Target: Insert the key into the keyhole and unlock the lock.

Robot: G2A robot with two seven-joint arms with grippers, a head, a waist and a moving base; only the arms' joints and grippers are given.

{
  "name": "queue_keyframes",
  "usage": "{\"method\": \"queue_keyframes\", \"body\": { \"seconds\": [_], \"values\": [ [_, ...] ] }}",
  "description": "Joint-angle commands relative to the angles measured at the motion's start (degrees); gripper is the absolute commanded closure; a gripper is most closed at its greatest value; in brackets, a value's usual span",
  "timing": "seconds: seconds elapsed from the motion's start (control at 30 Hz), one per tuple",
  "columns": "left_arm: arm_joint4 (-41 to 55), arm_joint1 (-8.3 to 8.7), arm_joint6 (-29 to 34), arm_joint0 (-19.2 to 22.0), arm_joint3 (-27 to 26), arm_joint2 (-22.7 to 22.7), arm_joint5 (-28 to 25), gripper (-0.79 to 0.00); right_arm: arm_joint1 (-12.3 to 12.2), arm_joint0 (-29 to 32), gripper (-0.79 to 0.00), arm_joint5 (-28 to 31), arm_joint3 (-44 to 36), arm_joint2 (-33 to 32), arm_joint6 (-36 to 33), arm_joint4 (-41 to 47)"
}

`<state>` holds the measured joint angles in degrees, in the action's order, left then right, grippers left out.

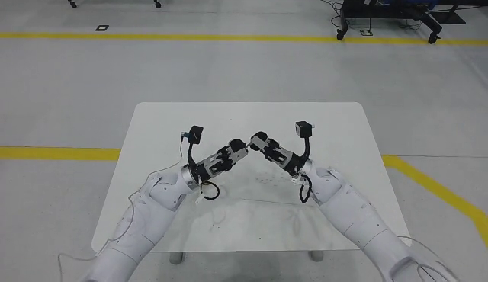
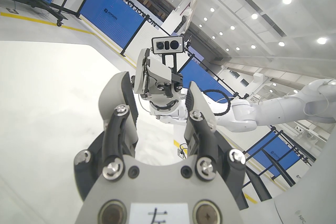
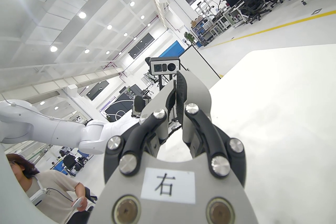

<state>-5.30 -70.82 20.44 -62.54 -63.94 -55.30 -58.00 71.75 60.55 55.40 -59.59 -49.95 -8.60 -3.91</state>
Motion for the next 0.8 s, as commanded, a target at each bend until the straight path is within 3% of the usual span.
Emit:
{"method": "queue_keyframes", "body": {
  "seconds": [0.0,0.23,0.37,0.43,0.5,0.53,0.77],
  "values": [
    [-0.48,-0.08,-0.19,0.13,0.27,0.14,0.00,-0.277,0.20,-0.18,0.000,0.07,0.43,0.10,-0.10,-0.19],
    [-1.29,-0.30,-1.06,0.35,0.90,0.31,0.01,-0.256,0.74,-0.26,0.000,0.96,1.35,-0.09,0.20,-1.21],
    [-1.76,-0.37,-1.63,0.36,1.16,0.17,0.59,-0.200,0.88,-0.04,0.000,1.51,1.47,-0.46,0.22,-1.90],
    [-1.94,-0.41,-1.86,0.35,1.21,0.11,0.96,-0.145,0.95,0.09,0.000,1.73,1.42,-0.66,0.28,-2.04],
    [-2.15,-0.44,-2.09,0.33,1.25,0.03,1.28,-0.015,1.01,0.24,0.000,1.87,1.41,-0.88,0.31,-2.22],
    [-2.27,-0.46,-2.25,0.32,1.24,-0.02,1.45,0.000,1.04,0.31,0.000,1.92,1.37,-0.99,0.34,-2.31],
    [-3.31,-0.62,-2.48,0.33,1.24,0.12,2.54,0.000,1.22,0.73,0.000,2.07,1.17,-1.68,0.29,-2.88]
  ]
}}
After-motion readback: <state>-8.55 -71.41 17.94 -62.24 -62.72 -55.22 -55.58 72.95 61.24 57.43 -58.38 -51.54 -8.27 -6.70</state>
